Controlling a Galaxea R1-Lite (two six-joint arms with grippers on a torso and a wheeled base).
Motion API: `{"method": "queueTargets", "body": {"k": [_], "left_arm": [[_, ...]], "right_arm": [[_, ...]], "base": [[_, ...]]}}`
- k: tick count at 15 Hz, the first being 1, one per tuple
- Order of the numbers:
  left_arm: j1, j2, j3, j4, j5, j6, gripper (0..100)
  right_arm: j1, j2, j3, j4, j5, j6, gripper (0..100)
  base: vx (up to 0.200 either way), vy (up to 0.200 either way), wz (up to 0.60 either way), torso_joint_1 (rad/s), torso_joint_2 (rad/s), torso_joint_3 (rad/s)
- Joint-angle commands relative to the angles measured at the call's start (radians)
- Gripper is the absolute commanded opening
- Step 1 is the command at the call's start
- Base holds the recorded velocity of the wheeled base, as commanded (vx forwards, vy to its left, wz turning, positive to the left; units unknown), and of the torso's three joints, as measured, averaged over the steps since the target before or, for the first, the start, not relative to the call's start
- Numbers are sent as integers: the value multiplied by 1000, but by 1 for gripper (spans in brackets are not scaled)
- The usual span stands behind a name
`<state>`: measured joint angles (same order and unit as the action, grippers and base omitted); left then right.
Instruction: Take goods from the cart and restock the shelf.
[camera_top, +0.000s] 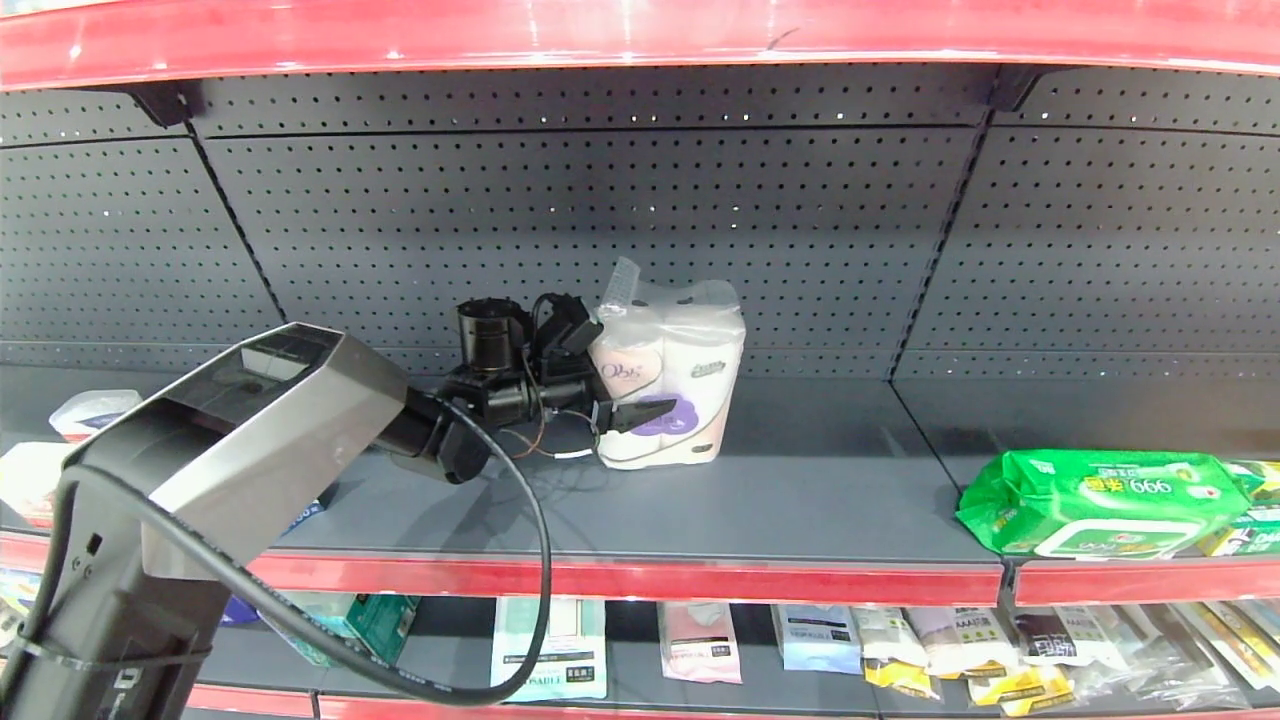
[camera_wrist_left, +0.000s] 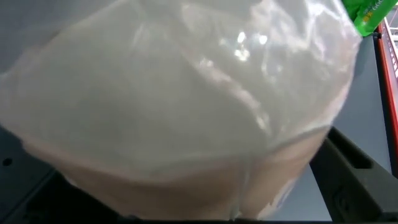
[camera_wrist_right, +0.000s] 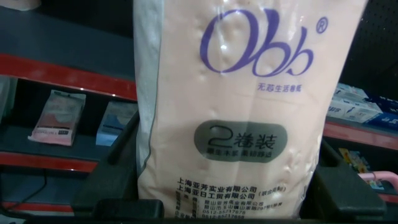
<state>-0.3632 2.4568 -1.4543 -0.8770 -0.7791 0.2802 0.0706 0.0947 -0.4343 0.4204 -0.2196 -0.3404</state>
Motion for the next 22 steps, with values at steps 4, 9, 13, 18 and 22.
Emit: {"method": "queueTargets", "body": {"k": [4,9,13,18,22], "left_arm": [[-3,8,2,-8,3,-1,0],[-13,-10,45,-8,52,-21,0],[-5,-84,158,-10,3,-21,0],[18,-167,374,-129,-48,-23,0],[18,-177,439,-188,-88,-21,0]], "right_arm": [[0,0,0,0,0,0,0],[0,0,2,0,0,0,0],[0,0,3,0,2,0,0],[0,0,23,-3,3,1,0],[0,0,31,-3,2,3,0]], "base": [[0,0,0,0,0,0],[0,0,0,0,0,0],[0,0,0,0,0,0],[0,0,0,0,0,0],[0,0,0,0,0,0]]}}
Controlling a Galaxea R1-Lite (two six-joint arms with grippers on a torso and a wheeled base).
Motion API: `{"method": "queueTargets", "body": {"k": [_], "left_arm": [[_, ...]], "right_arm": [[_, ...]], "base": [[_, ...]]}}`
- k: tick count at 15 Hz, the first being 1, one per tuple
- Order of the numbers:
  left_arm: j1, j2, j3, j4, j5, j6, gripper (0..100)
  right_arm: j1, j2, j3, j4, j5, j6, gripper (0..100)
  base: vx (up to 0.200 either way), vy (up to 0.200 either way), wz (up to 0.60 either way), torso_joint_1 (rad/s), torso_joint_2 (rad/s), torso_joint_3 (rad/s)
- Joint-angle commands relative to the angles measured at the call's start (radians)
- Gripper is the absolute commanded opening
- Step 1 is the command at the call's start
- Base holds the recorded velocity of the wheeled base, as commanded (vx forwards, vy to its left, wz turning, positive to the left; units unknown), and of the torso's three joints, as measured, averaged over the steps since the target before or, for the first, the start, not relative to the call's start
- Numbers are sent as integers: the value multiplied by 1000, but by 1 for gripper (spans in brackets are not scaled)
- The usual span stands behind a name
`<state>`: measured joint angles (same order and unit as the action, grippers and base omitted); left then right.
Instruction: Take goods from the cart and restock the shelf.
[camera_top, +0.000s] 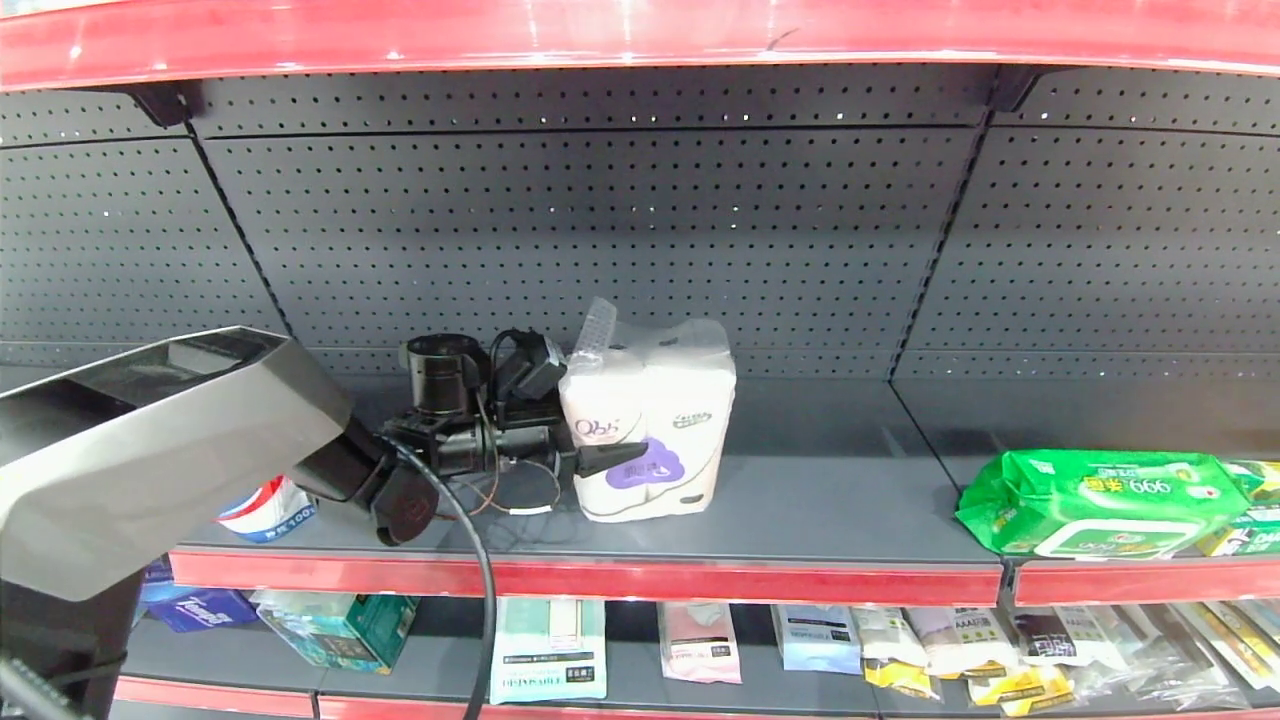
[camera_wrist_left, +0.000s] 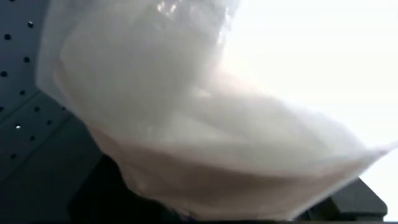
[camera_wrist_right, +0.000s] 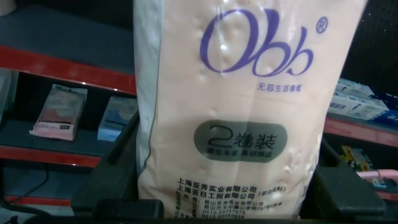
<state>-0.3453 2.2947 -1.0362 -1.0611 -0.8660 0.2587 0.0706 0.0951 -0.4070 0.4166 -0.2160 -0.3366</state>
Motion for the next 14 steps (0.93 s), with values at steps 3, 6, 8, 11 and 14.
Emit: {"method": "queueTargets", "body": {"k": [3,6,8,11,14], "left_arm": [[0,-40,50,-7,-28,1,0],[11,-70,90,-5,-61,4,0],[23,-69,99,-5,-65,4,0],[29,-67,111,-5,-67,8,0],[37,-57,114,-7,-65,11,0]], "right_arm": [[0,0,13,1,0,-1,0],[0,2,11,1,0,-1,0],[0,0,13,1,0,-1,0],[0,0,13,1,0,-1,0],[0,2,13,1,0,-2,0]], "base": [[0,0,0,0,0,0],[0,0,0,0,0,0],[0,0,0,0,0,0],[0,0,0,0,0,0],[0,0,0,0,0,0]]}}
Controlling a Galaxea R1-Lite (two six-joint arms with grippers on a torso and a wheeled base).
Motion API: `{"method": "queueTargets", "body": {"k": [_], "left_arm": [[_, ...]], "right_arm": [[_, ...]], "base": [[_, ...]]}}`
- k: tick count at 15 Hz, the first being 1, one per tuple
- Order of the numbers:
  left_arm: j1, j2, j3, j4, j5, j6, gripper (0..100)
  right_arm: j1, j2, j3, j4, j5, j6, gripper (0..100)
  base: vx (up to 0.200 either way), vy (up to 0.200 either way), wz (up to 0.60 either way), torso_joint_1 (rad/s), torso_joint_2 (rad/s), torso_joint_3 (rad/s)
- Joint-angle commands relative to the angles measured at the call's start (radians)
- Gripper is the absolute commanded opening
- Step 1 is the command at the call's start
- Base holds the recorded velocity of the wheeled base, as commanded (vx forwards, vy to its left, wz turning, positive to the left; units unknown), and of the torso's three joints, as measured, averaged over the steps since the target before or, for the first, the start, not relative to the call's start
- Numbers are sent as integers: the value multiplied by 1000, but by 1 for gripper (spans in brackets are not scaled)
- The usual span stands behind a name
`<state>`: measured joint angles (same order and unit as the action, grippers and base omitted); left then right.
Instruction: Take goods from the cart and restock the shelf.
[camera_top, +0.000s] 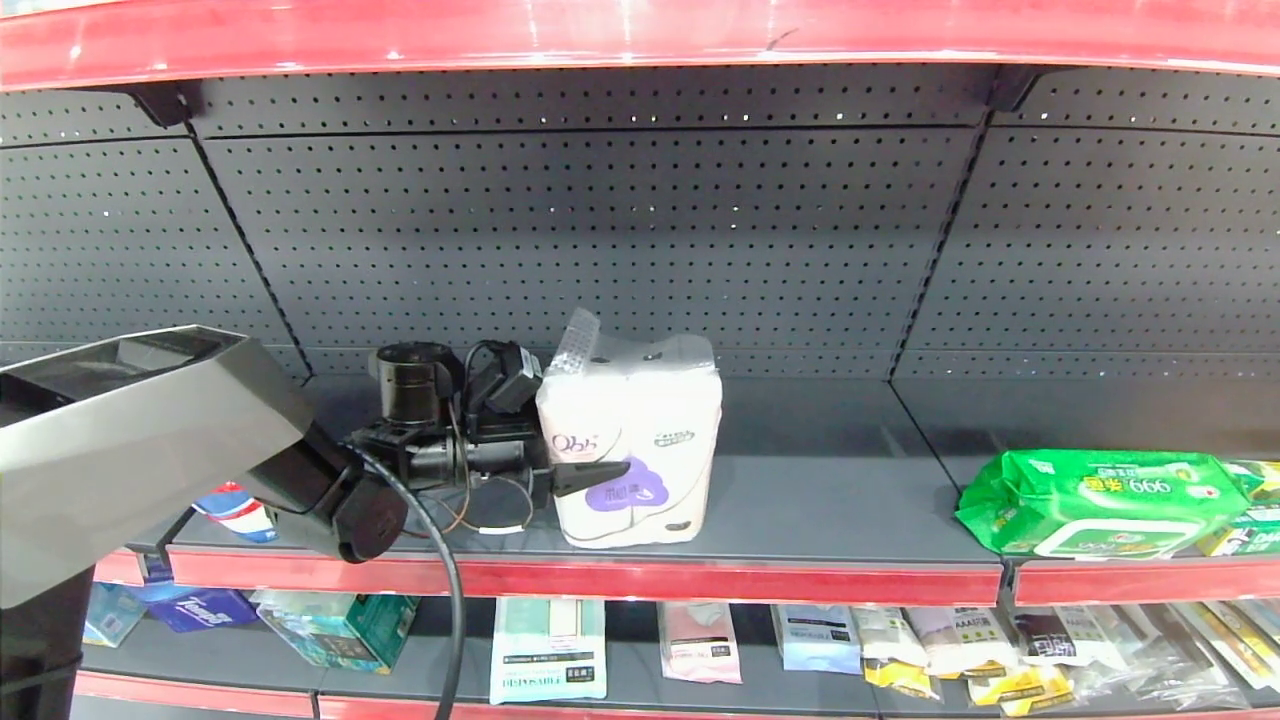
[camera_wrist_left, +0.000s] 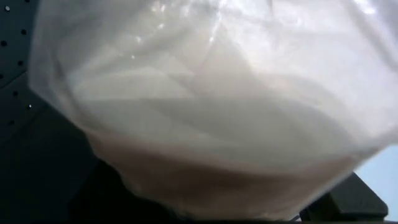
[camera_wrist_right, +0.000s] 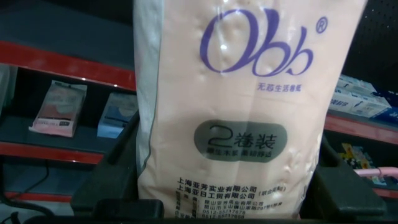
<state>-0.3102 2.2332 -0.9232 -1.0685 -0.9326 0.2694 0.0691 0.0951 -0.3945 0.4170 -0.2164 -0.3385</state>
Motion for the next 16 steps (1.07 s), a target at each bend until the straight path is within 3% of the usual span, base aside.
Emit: {"method": "queueTargets", "body": {"k": [1,3,5,7,16], "left_arm": [[2,5,3,1,0,2,0],[2,3,12,1,-9,11,0],[2,2,53,1,-14,57,0],[3,-1,76,-1,-43,79,0],[2,-4,81,-21,-69,79,0]], "right_arm": [[1,2,0,0,0,-2,0],[1,2,-1,0,0,0,0],[1,2,-4,0,-1,0,0],[0,0,-1,-1,-1,0,0],[0,0,-1,0,-1,0,0]], "base": [[0,0,0,0,0,0],[0,0,0,0,0,0],[0,0,0,0,0,0],[0,0,0,0,0,0],[0,0,0,0,0,0]]}}
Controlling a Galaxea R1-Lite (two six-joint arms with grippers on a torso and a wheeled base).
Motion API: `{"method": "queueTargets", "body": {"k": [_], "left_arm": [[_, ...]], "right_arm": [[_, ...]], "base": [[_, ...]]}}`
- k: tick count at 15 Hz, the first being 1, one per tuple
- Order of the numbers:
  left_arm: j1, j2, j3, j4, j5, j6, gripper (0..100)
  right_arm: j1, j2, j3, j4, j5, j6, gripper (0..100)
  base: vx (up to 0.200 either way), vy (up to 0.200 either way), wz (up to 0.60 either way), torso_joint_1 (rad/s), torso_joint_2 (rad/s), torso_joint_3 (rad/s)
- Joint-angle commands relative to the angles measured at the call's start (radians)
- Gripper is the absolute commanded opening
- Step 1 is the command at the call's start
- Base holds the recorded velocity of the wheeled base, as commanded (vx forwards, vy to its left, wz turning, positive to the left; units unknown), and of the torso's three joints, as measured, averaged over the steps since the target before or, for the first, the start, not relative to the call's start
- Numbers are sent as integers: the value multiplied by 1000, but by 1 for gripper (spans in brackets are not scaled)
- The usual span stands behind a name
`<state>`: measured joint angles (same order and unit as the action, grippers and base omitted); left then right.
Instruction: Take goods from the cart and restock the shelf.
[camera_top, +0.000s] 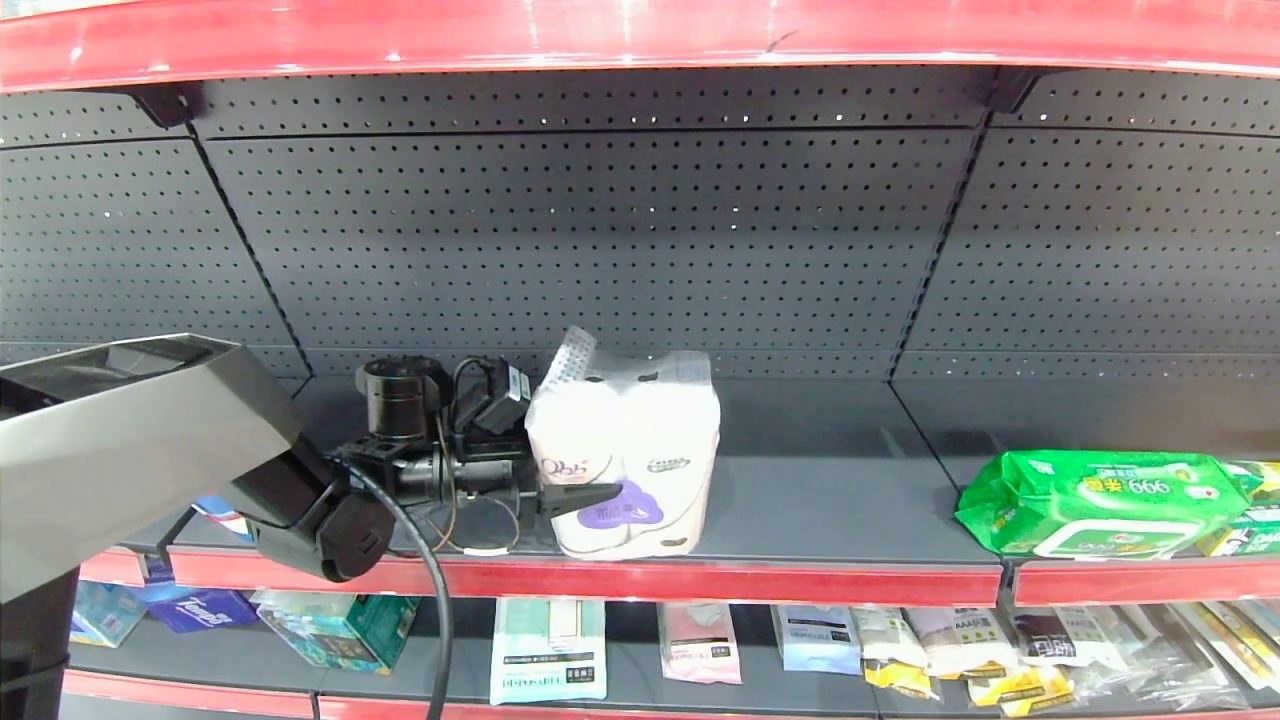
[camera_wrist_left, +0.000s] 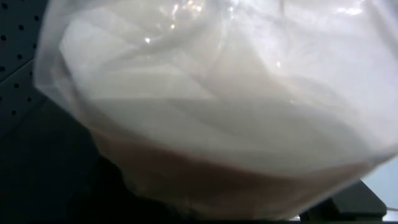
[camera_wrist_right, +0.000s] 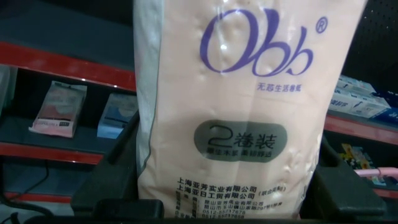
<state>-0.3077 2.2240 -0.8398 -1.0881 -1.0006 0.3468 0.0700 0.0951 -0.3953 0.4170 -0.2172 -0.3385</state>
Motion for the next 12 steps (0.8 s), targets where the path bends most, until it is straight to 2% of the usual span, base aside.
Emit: {"method": "queueTargets", "body": {"k": [1,7,12], "left_arm": [[-2,6,-2,-1,-1,0,0],[-2,5,-4,-1,-47,-3,0],[-2,9,-32,0,-38,-3,0]], "right_arm": [[1,0,0,-1,-1,0,0],[-1,0,-4,-1,-1,0,0],[1,2,-4,-1,1,0,0]], "base": [[0,0,0,0,0,0],[0,0,0,0,0,0],[0,0,0,0,0,0]]}}
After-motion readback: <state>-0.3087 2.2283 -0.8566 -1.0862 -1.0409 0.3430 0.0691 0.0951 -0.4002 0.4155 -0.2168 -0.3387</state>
